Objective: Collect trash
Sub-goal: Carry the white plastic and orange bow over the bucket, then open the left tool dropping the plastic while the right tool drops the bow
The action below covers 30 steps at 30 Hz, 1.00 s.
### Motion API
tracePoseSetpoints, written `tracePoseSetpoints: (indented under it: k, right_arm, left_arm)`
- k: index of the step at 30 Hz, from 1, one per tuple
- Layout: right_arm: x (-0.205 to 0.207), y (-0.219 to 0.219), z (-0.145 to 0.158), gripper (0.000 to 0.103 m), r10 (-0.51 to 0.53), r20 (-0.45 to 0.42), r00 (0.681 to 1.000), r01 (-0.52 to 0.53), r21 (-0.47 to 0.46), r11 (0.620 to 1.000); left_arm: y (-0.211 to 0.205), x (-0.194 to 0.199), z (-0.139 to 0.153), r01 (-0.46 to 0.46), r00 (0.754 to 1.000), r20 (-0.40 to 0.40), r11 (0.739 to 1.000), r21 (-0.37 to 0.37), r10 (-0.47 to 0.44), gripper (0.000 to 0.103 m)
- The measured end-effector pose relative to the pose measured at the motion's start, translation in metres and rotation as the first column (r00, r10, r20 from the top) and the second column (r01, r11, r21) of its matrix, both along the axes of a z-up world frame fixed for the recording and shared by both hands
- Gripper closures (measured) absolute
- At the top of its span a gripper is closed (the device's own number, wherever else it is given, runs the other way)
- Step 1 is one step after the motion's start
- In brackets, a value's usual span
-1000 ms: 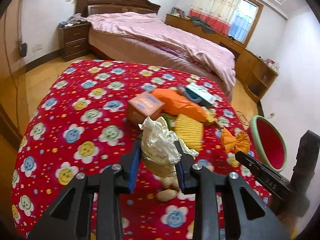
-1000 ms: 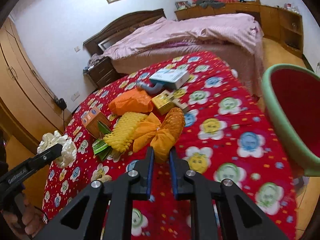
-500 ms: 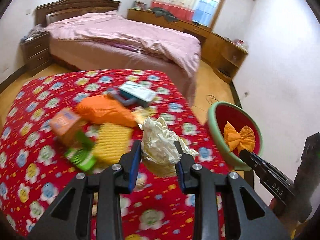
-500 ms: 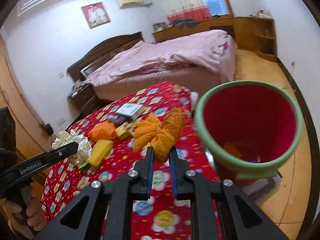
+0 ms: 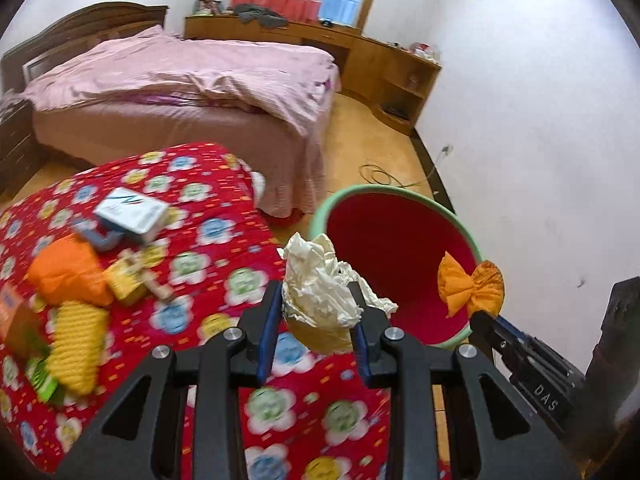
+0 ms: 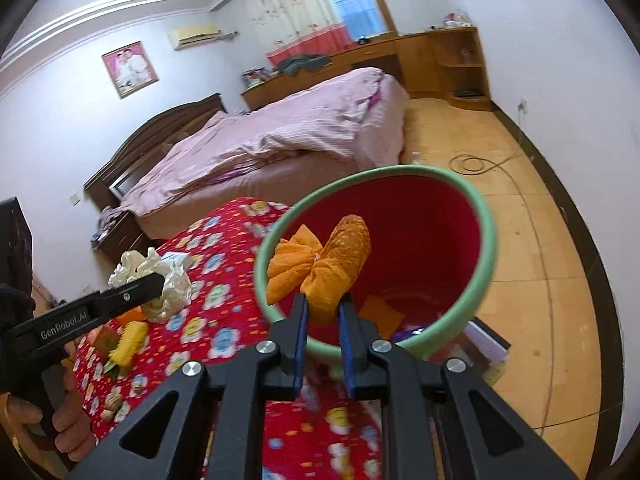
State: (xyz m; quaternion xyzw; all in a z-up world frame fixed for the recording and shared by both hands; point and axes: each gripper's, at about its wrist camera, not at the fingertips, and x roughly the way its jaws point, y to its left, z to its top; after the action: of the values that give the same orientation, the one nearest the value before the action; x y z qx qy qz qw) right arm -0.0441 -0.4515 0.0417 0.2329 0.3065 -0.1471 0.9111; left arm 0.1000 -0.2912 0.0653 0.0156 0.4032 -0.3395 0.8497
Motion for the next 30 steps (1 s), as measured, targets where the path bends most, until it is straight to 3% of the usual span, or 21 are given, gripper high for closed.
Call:
tracePoseSetpoints:
  k: [7, 18, 25, 30]
  right_arm:
    - [-0.003, -0.034, -0.012, 0.086, -0.054, -0.025, 0.998, 0.055, 0.015, 0.998]
    - [0.009, -0.052, -0.025, 0.081, -0.048, -0.048, 0.998, 0.048, 0.01, 0.999]
    - [0.006, -0.055, -0.024, 0.078, -0.05, -0.032, 0.998, 0.051, 0.03, 0.998]
    - [0.0, -0.056, -0.022, 0.07, -0.055, -0.005, 0.998, 0.055, 0.033, 0.998]
  left_arm:
    - [-0.049, 0.006, -0.016, 0.059, 0.998, -0.016, 0.998, 0.035, -0.058, 0.071]
    - [-0.085, 0.02, -0.035, 0.09, 0.995, -0.042, 0.994, 0.062, -0.088, 0.071]
    - [-0.093, 0.015, -0.029, 0.098, 0.995, -0.007, 0.994, 0.056, -0.097, 0.051]
    - [-0.091, 0.012, -0.023, 0.101, 0.995, 0.004, 0.994, 0.045, -0.102, 0.05]
